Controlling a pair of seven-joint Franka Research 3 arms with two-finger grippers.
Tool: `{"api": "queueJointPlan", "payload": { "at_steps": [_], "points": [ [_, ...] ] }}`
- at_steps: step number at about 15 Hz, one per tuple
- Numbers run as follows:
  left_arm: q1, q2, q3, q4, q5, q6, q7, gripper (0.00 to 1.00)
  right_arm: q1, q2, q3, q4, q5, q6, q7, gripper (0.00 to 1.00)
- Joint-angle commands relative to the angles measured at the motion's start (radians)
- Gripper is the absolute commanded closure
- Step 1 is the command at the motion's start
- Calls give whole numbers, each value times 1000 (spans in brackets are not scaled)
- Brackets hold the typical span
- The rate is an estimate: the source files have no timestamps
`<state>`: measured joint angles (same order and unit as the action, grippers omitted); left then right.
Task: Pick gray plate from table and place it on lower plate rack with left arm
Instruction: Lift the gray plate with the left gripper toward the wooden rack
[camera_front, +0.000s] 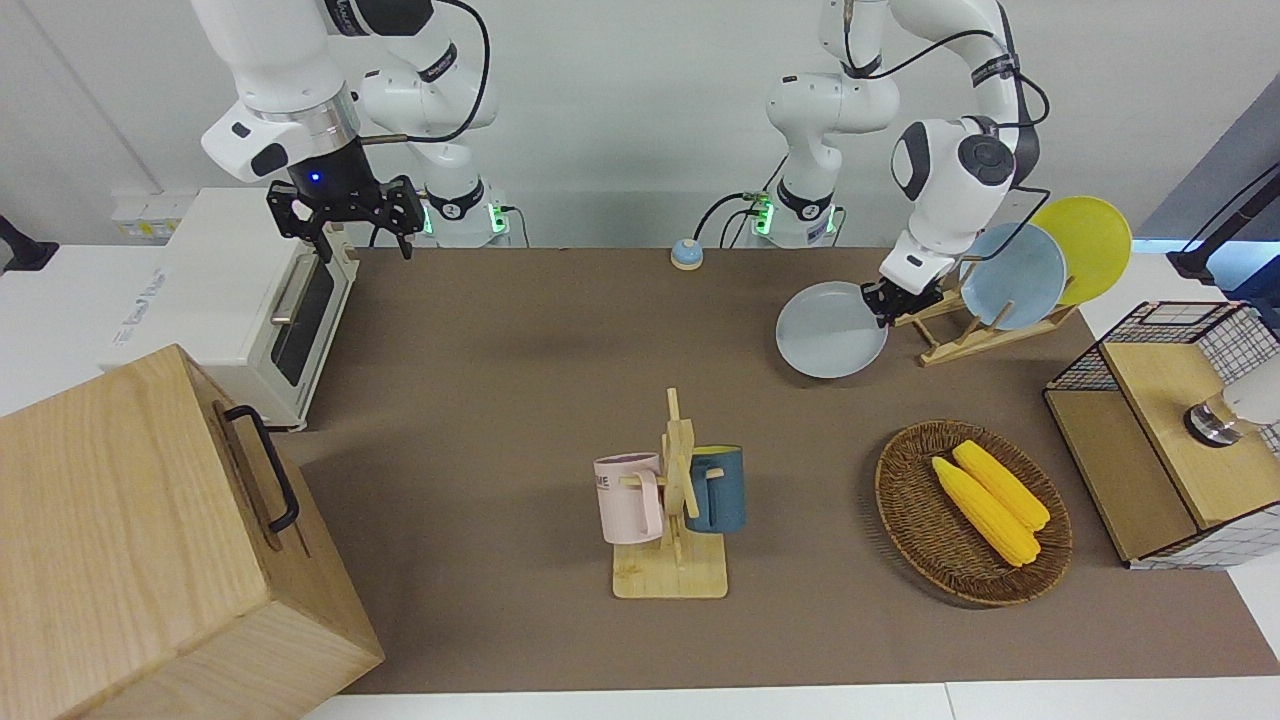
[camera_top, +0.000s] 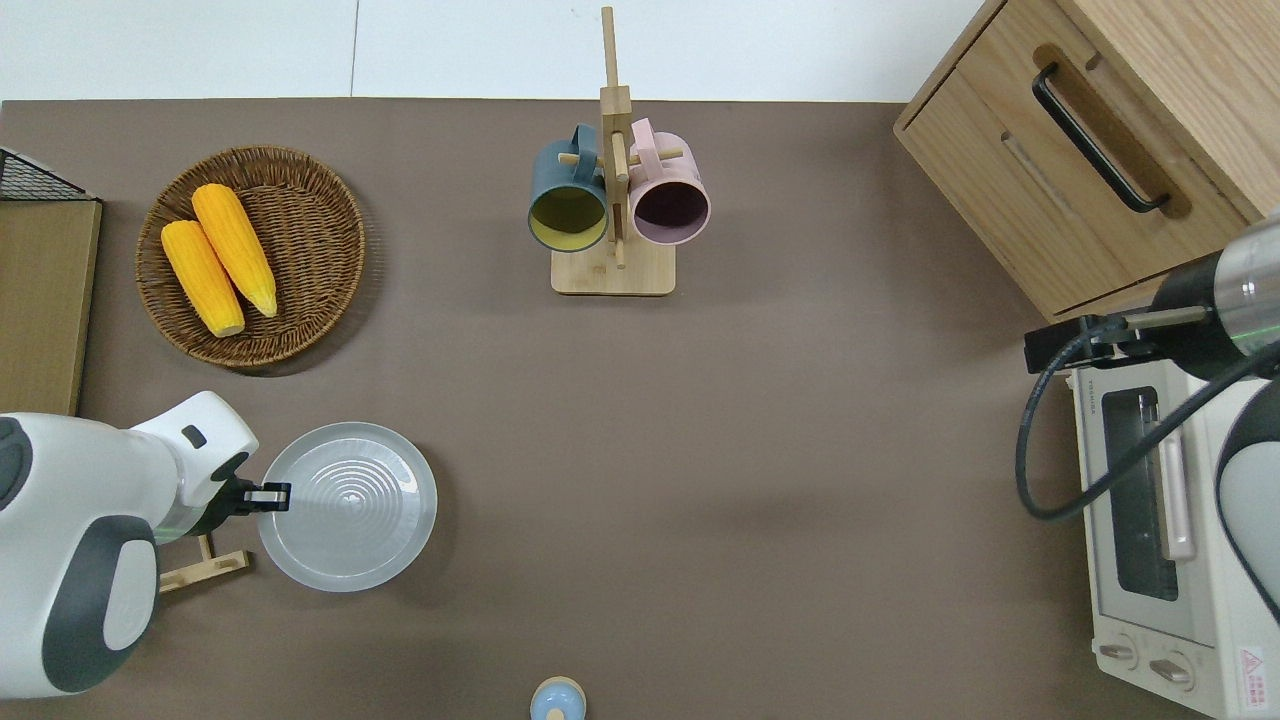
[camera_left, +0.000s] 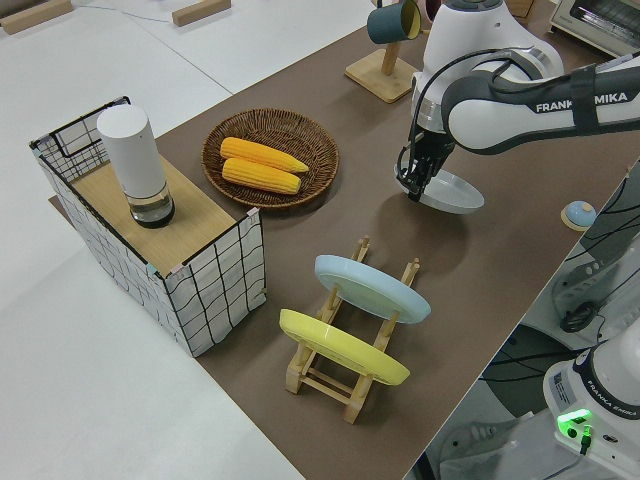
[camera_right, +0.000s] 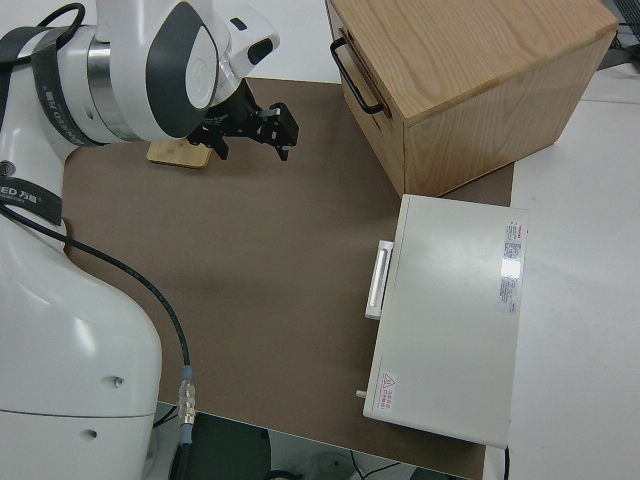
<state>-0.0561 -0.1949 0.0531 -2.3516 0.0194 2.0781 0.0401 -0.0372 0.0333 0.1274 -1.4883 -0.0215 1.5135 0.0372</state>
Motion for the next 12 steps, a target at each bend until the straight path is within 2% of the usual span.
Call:
{"api": "queueJointPlan", "payload": {
  "at_steps": [1, 4, 5, 6, 9, 12],
  "points": [
    [7, -57, 1, 57, 5, -133, -3, 1000, -23, 10, 21, 20, -3, -16, 13, 17],
    [9, -95, 7, 106, 19, -208, -9, 1000, -23, 10, 21, 20, -3, -16, 13, 17],
    [9, -106, 5, 121, 58, -226, -14, 1000, -23, 10, 21, 20, -3, -16, 13, 17],
    [7, -116, 4, 148, 141, -260, -29, 1000, -23, 10, 21, 22, -3, -16, 13, 17],
    [5, -126, -6, 184, 230, -291, -45, 1000, -23, 10, 21, 22, -3, -16, 13, 17],
    [-7, -132, -13, 207, 342, -305, -142, 1000, -23, 10, 21, 22, -3, -16, 13, 17]
  ]
}}
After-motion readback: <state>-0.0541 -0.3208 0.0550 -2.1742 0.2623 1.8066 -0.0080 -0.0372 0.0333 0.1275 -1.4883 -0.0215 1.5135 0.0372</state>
